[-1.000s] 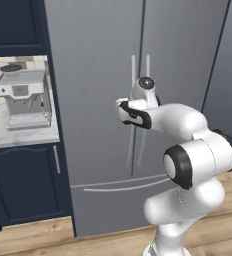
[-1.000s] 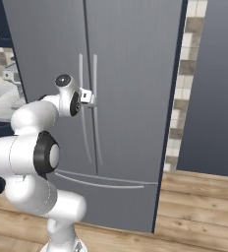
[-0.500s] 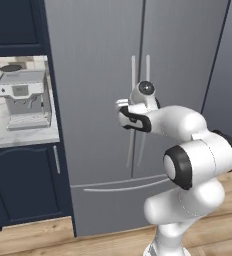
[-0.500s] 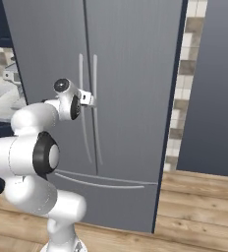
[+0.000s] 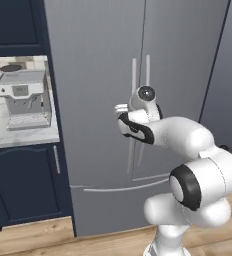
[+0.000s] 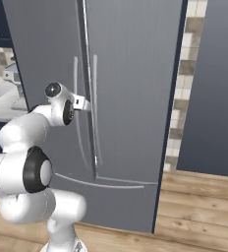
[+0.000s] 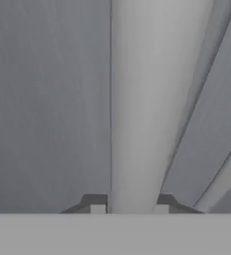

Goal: Take the lemon wedge from the fridge and place it on the plate with fish on the dining counter.

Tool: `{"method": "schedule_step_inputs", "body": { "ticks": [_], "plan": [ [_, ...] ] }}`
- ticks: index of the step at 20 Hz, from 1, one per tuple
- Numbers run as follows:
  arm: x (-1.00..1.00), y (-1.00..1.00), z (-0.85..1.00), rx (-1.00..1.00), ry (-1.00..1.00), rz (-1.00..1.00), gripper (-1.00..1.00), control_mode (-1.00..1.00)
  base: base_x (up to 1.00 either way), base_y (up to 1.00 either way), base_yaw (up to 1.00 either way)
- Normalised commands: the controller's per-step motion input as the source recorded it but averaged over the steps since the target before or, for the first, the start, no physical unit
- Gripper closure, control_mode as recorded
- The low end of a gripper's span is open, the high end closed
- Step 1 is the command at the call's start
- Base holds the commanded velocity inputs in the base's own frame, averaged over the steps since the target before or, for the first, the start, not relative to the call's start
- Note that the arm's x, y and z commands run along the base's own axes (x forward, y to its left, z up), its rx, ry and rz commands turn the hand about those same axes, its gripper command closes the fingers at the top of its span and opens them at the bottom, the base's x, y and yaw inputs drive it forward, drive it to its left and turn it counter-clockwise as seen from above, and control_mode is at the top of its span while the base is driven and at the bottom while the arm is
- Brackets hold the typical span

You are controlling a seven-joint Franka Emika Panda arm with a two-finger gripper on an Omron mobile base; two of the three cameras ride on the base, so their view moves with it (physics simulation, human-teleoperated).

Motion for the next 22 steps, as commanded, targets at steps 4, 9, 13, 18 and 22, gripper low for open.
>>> {"method": "schedule_step_inputs", "body": {
  "ticks": [4, 9, 13, 18, 22],
  "plan": [
    [-1.00, 1.00, 0.46, 0.00, -0.04, 0.00, 1.00, -1.00, 0.00, 0.00, 0.00],
    [-1.00, 1.00, 0.59, 0.00, -0.04, 0.00, 1.00, -1.00, 0.00, 0.00, 0.00],
    [-1.00, 1.00, 0.63, 0.00, -0.02, -0.02, -1.00, -1.00, 0.00, 0.00, 0.00],
    [-1.00, 0.58, 0.69, 0.00, -0.02, -0.07, -1.00, -1.00, 0.00, 0.00, 0.00],
    [-1.00, 0.02, 0.83, 0.00, -0.08, -0.09, -1.00, -1.00, 0.00, 0.00, 0.00]
  ]
}}
